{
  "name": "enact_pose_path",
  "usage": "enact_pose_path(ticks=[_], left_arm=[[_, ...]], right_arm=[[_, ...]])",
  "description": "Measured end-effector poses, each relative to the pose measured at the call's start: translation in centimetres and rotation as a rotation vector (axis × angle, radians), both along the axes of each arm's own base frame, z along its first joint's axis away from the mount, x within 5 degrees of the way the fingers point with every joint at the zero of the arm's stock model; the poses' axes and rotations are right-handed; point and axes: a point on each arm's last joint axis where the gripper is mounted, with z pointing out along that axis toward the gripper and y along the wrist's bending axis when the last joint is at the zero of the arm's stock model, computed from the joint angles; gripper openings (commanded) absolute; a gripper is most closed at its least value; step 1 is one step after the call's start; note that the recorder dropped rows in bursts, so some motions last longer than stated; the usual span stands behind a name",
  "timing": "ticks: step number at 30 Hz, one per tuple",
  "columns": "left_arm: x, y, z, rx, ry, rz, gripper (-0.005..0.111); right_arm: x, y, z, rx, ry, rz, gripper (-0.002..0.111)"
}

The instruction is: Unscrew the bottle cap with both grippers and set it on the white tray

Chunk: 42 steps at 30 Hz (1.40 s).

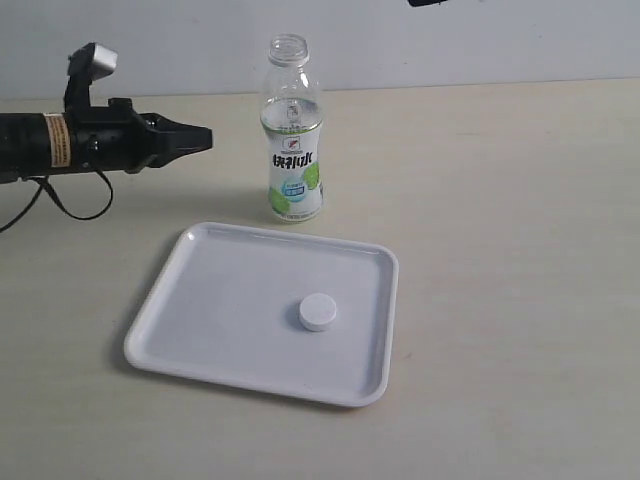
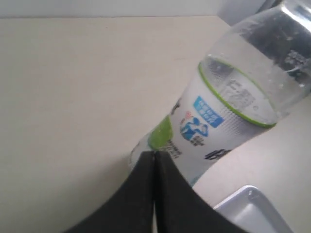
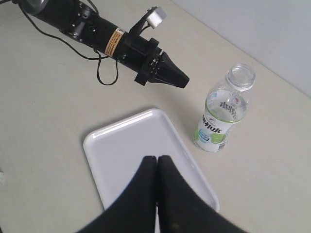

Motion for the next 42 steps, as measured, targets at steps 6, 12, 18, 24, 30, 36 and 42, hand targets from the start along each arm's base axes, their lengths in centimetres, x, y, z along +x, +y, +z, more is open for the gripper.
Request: enact_pose_path(ticks=[6, 12, 18, 24, 30, 36, 42], left_arm=[[-3.1, 1.7, 2.3, 0.088, -0.016, 0.210, 0.000], [-8.3, 3.7, 5.1, 0.086, -0.072, 0.451, 0.000], [-12.8, 5.2, 10.1, 0.026, -0.225, 0.600, 0.000], [-14.8, 5.3, 13.6, -0.013, -0.367, 0.594, 0.000], [-14.9, 5.3, 13.7, -0.013, -0.374, 0.593, 0.000], [-17.5, 6.0, 16.3, 0.027, -0.439, 0.648, 0.000], [-24.4, 8.4, 18.7, 0.033, -0.406, 0.864, 0.000]], right_arm=[[-0.1, 0.1, 0.0, 0.010, 0.007, 0.003, 0.000], [-0.1, 0.1, 0.0, 0.014, 0.009, 0.004, 0.000], [-0.1, 0.1, 0.0, 0.014, 0.010, 0.004, 0.000], [-0.1, 0.1, 0.0, 0.015, 0.012, 0.005, 0.000], [-0.1, 0.1, 0.0, 0.015, 0.012, 0.005, 0.000], [-0.1, 0.1, 0.0, 0.015, 0.012, 0.005, 0.000], [-0.1, 0.1, 0.0, 0.015, 0.012, 0.005, 0.000]])
